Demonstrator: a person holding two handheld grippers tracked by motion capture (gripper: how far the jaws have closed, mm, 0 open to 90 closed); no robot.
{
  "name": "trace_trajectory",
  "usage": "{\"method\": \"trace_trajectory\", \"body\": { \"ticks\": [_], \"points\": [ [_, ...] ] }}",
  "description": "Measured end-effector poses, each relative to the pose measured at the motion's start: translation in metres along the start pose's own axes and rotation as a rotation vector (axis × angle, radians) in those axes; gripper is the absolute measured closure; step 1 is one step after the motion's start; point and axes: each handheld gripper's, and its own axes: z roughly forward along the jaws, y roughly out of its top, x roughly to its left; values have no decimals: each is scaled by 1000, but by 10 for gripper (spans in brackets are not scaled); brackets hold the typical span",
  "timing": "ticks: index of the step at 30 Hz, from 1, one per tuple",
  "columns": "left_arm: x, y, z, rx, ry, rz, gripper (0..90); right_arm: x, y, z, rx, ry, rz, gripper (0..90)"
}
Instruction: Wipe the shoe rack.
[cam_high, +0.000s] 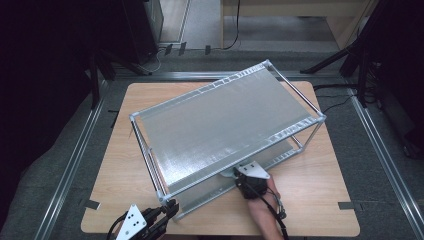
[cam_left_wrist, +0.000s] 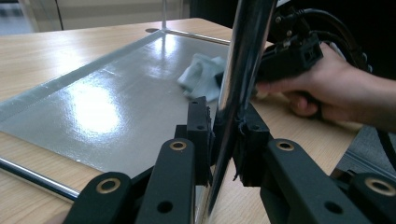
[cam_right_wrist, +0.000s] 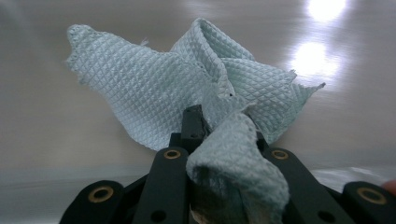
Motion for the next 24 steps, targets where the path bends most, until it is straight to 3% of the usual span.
{"method": "trace_trajectory", "body": {
  "ticks": [4,9,13,20,22,24],
  "points": [
    [0,0,0,1,1,-1,790,29,-1,0,0,18,-37,785],
    [-1,0,0,1,5,-6,789,61,-3,-2,2,95,-69,785],
    [-1,0,0,-1,7,-9,789,78,-3,-2,4,124,-118,783],
    [-1,0,2,-5,1,-17,787,100,-4,-5,10,197,-150,781],
    [-1,0,2,-5,1,-18,787,109,-5,-6,5,225,-183,779],
    [-2,0,2,-4,5,-14,788,113,-6,-6,-5,212,-242,773]
  ]
}}
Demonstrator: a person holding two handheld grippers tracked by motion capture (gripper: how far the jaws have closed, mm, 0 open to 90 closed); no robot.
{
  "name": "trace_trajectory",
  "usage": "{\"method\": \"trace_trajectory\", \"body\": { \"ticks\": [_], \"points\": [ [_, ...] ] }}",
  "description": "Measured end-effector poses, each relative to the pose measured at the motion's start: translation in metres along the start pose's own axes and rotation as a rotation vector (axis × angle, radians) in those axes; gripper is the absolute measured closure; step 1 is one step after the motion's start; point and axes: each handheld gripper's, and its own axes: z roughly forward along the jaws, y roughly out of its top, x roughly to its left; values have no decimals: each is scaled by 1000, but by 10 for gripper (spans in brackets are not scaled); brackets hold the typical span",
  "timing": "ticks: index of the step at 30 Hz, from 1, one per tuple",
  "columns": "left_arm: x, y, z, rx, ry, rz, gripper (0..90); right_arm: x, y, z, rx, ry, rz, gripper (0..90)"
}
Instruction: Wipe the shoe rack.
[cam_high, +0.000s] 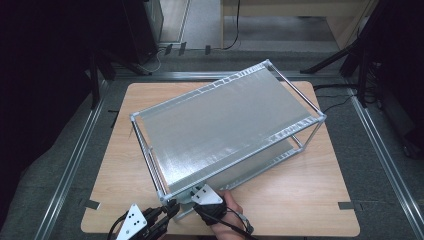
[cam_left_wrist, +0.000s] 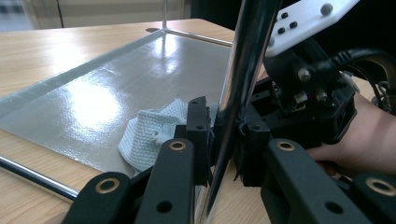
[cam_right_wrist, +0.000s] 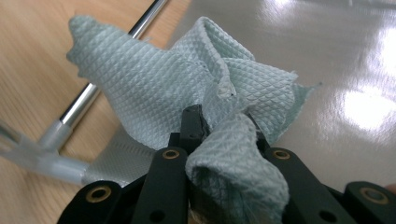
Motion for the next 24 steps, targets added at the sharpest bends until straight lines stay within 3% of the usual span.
{"method": "trace_trajectory", "body": {
  "ticks": [1,4,9,12,15,17,21,24],
  "points": [
    [0,0,0,1,4,4,789,-2,0,0,2,3,-18,772],
    [0,0,0,3,4,8,792,-14,-2,-1,13,5,-13,772],
    [0,0,-1,7,-2,4,792,-49,-10,-10,30,-62,18,775],
    [0,1,-1,15,-17,-20,787,-74,-17,-18,38,-97,47,777],
    [-4,2,0,25,-26,-6,788,-93,-25,-28,41,-117,70,777],
    [-7,2,2,28,-34,-2,789,-100,-30,-33,45,-122,75,777],
    [-10,2,3,26,-49,-1,790,-106,-36,-45,64,-152,40,775],
    [-8,2,3,25,-53,5,790,-124,-43,-54,74,-191,61,774]
  ]
}}
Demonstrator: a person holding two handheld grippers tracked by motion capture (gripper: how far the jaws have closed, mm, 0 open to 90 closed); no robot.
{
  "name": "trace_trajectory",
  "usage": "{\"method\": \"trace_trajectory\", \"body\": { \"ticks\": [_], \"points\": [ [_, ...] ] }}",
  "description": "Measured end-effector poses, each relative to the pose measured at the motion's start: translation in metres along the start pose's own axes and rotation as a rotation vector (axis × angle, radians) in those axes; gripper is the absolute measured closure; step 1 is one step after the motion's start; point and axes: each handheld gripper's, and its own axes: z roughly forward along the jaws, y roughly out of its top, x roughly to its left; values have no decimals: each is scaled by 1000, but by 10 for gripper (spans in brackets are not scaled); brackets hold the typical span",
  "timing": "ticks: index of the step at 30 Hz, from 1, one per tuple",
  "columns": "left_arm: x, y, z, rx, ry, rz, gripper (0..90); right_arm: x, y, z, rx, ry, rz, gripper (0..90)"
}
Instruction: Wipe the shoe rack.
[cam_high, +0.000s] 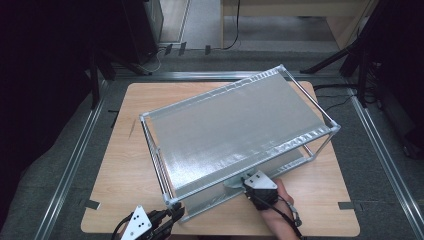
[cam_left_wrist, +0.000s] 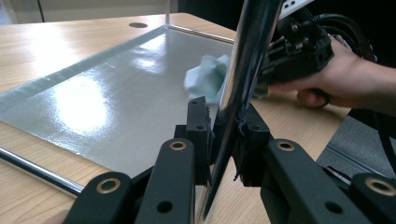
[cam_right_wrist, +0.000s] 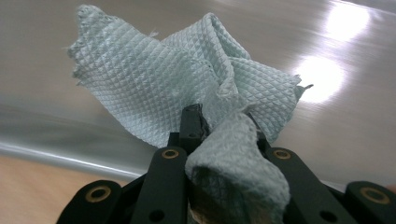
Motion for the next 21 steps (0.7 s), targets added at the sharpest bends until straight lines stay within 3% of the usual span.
{"method": "trace_trajectory", "body": {
  "ticks": [9,11,13,15,17,20,21],
  "points": [
    [2,-1,-1,-4,-11,3,789,-99,-18,-3,6,-170,198,759],
    [2,-1,-1,-4,-13,5,790,-119,-22,0,-2,-200,212,731],
    [2,-1,-1,-5,-11,5,789,-135,-25,0,0,-270,238,714],
    [2,-1,-1,-6,-9,7,789,-146,-28,-3,-2,-325,271,721],
    [2,-1,-1,-6,-10,6,790,-147,-31,-5,-7,-345,260,731],
    [2,-1,-1,-6,-10,7,790,-140,-31,-3,-11,-369,250,754],
    [2,-1,-1,-6,-9,7,790,-136,-29,-2,-11,-351,246,757]
  ]
}}
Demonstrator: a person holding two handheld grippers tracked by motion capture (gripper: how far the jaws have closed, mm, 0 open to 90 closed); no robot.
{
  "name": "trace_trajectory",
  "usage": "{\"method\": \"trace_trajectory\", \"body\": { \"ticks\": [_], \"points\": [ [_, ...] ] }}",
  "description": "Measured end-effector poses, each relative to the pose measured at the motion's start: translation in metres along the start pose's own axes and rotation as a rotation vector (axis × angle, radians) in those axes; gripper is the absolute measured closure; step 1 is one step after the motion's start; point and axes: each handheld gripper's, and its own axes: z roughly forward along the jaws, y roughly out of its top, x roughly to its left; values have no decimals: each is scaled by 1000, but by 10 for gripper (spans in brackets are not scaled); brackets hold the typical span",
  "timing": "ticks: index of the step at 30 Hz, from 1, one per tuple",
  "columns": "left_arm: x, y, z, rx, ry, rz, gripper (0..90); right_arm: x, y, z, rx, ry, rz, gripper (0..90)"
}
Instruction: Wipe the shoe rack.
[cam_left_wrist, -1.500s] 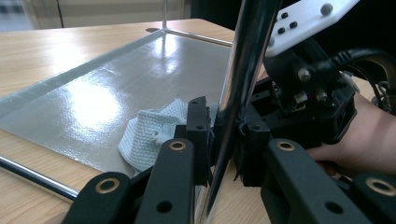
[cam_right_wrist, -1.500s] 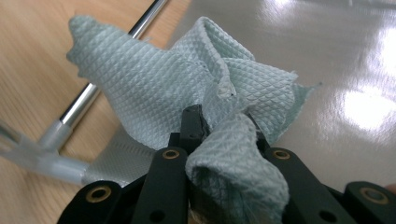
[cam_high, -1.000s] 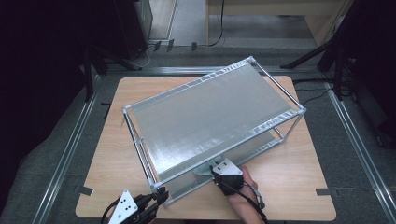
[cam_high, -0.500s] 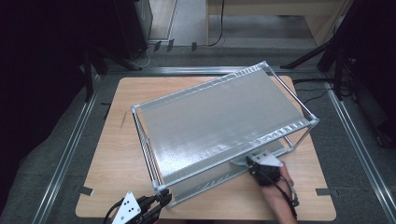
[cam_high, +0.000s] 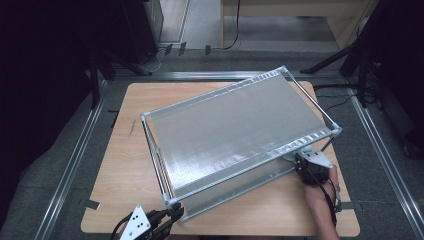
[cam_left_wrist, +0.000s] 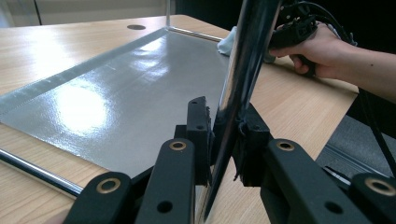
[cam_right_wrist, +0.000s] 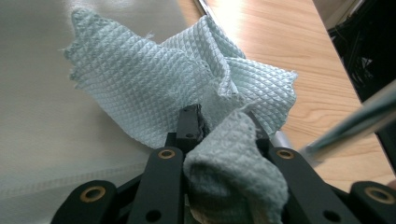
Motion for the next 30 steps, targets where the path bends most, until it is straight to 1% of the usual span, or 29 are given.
{"method": "trace_trajectory", "body": {
  "ticks": [1,3,4,5,6,9,12,14,15,17,18,19,22,23,25,27,28,29,30],
  "points": [
    [0,0,0,0,1,-1,790,4,0,0,2,18,2,759],
    [0,0,0,1,3,-1,790,15,1,-2,3,57,-23,763],
    [0,0,0,1,2,-1,790,22,2,-3,5,80,-29,765],
    [0,0,0,1,2,-2,789,32,2,-5,9,116,-31,765],
    [0,0,0,1,1,-2,790,38,3,-6,11,133,-44,765],
    [0,0,0,0,2,-2,789,67,4,-12,10,184,-105,765],
    [1,1,1,-1,3,-11,788,98,2,-21,0,238,-142,762],
    [1,1,2,-4,5,-22,786,121,2,-28,-3,294,-169,762],
    [0,1,3,-5,5,-22,786,129,2,-31,0,313,-175,762],
    [0,1,3,-6,4,-20,786,152,1,-37,-10,354,-207,762],
    [0,1,4,-6,4,-21,786,161,1,-39,-13,369,-217,762],
    [0,1,4,-5,4,-22,786,174,0,-43,-21,397,-236,762],
    [-1,1,4,-4,-2,-26,785,204,-3,-54,-29,463,-277,761],
    [-2,1,5,-4,-5,-26,785,213,-4,-58,-31,489,-294,761],
    [-3,1,6,-6,-13,-23,785,231,-6,-67,-43,542,-351,759],
    [-5,1,7,-5,-15,-19,785,242,-8,-72,-52,570,-370,757],
    [-5,1,7,-7,-13,-18,786,247,-9,-74,-56,596,-370,755],
    [-5,1,7,-5,-15,-17,785,250,-10,-76,-57,610,-372,754],
    [-4,1,7,-5,-16,-16,785,251,-11,-76,-65,606,-381,751]
  ]
}}
